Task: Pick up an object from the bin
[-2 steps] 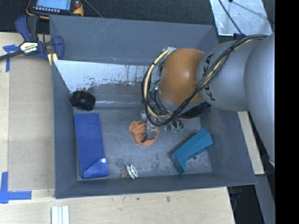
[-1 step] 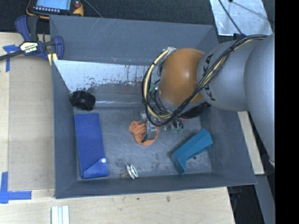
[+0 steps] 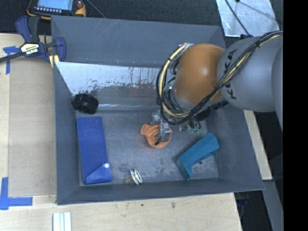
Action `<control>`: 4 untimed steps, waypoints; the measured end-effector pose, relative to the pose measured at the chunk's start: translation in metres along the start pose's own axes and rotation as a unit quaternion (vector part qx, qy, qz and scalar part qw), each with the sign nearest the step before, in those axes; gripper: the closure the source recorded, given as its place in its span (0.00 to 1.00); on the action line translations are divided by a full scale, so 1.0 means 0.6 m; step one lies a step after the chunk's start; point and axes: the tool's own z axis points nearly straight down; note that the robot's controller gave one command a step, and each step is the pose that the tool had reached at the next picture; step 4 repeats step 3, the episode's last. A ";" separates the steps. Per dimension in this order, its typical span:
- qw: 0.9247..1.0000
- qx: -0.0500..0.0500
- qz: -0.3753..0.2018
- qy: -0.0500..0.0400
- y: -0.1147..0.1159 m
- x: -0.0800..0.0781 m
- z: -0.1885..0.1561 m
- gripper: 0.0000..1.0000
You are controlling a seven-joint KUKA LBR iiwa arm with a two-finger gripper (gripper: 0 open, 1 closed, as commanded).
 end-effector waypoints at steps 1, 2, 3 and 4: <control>1.000 0.001 0.003 -0.003 -0.001 -0.043 0.066 1.00; 1.000 0.001 0.003 -0.003 -0.001 -0.043 0.066 1.00; 1.000 0.001 0.004 -0.003 -0.001 -0.043 0.066 1.00; 1.000 0.001 0.004 -0.003 -0.001 -0.043 0.066 1.00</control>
Offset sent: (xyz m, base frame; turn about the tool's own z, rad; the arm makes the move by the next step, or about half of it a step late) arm 0.0000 0.0000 0.0000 0.0000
